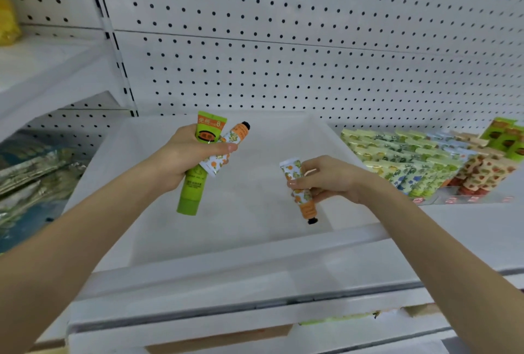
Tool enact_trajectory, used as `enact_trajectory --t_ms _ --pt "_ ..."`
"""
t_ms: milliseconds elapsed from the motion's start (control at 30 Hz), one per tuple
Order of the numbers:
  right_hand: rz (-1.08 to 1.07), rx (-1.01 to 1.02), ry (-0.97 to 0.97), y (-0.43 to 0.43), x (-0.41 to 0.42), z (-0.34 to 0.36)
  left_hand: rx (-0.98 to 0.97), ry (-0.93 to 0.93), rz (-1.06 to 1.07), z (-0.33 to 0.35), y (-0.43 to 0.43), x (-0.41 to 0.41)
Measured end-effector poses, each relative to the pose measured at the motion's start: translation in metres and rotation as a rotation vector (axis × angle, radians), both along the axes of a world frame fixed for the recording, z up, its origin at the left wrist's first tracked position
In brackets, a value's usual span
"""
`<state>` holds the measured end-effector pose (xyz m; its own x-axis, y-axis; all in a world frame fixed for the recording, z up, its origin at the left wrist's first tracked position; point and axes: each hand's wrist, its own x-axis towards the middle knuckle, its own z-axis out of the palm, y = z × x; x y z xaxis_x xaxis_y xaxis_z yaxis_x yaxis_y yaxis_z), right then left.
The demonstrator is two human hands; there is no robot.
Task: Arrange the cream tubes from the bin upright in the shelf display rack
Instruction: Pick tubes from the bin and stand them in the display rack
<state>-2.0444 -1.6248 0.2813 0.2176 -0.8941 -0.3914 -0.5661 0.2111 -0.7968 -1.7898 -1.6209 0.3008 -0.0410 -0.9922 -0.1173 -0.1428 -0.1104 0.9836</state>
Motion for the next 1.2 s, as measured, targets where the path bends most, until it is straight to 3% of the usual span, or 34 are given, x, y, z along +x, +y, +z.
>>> enact_trajectory --t_ms 267,600,767,933,1200 --pt "-0.124 -0.112 -0.188 -0.002 0.013 0.004 -0.011 -0.089 -0.009 0.003 -0.018 0.011" --pt "-0.221 -0.342 -0.354 0.014 -0.038 0.069 -0.070 -0.004 -0.060 0.050 -0.005 -0.033" --pt "-0.212 -0.504 -0.220 0.031 -0.117 0.119 -0.069 0.039 -0.094 0.067 0.022 -0.109" --pt "-0.193 -0.726 0.049 0.045 -0.211 0.152 -0.146 0.140 -0.159 0.091 0.057 -0.191" --pt "-0.074 -0.656 0.182 0.037 -0.319 0.115 0.015 0.180 -0.122 0.057 0.070 -0.312"
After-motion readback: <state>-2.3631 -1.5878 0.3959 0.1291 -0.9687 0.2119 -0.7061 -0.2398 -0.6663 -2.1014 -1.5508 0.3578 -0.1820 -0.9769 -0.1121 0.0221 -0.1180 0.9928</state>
